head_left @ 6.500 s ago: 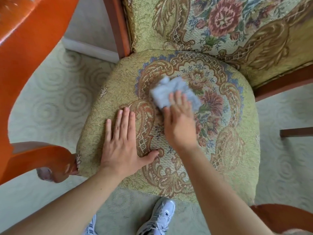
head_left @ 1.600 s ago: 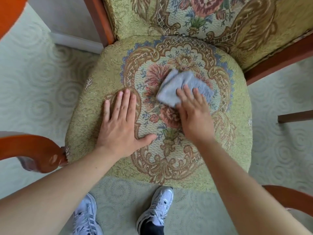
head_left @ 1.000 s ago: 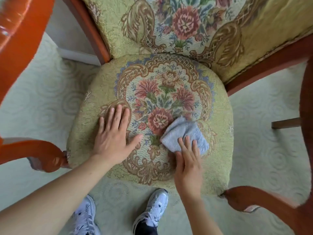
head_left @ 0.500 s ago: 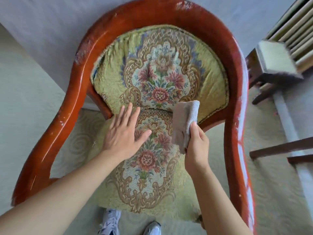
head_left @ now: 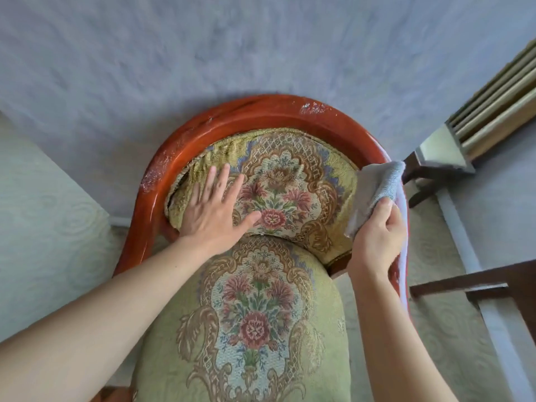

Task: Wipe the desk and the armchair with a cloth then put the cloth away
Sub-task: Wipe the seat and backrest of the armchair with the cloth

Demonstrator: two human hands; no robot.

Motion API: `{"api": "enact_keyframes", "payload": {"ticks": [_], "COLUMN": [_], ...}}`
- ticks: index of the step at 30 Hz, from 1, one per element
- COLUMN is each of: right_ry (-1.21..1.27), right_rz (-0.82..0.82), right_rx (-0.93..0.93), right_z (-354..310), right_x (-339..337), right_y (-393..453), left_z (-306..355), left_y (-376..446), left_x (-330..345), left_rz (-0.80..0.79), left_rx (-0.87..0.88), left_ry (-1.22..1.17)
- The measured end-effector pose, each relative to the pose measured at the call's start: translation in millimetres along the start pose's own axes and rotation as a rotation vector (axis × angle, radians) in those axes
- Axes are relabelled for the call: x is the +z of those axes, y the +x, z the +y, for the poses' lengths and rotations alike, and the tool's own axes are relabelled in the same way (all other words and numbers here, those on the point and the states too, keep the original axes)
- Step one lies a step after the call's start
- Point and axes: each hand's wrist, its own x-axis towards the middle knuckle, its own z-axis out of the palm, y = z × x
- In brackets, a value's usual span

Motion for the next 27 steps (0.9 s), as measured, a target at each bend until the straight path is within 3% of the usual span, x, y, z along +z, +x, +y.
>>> {"api": "enact_keyframes", "payload": {"ticks": [6, 13, 18, 22, 27], "right_ry": [-0.157, -0.403, -0.394, -0.356, -0.374], "right_rz": [0.112, -0.098, -0.093, -0.371, -0.701], "right_rx": [-0.084, -0.141, -0.219, -0.564, -0.806], "right_z": [-2.8, 14.5, 26.9, 29.2, 28.6], "right_x": [40.6, 113.2, 146.2, 168.7, 163.1], "right_y": [26.9, 30.8, 22.0, 0.9, 8.4], "left_z": [-14.4, -20.6, -16.6, -14.3, -9.6], "left_y": [38.1, 54.4, 56.2, 54.7, 54.5], "left_x": [0.6, 14.4, 15.4, 15.7, 13.8], "left_rz": [-0.018, 0.07, 0.097, 0.104, 0.107], "left_rx": [0.04, 0.055, 0.051, 0.056, 0.053], "left_ry": [-0.023, 0.033, 0.052, 0.106, 0.131]}}
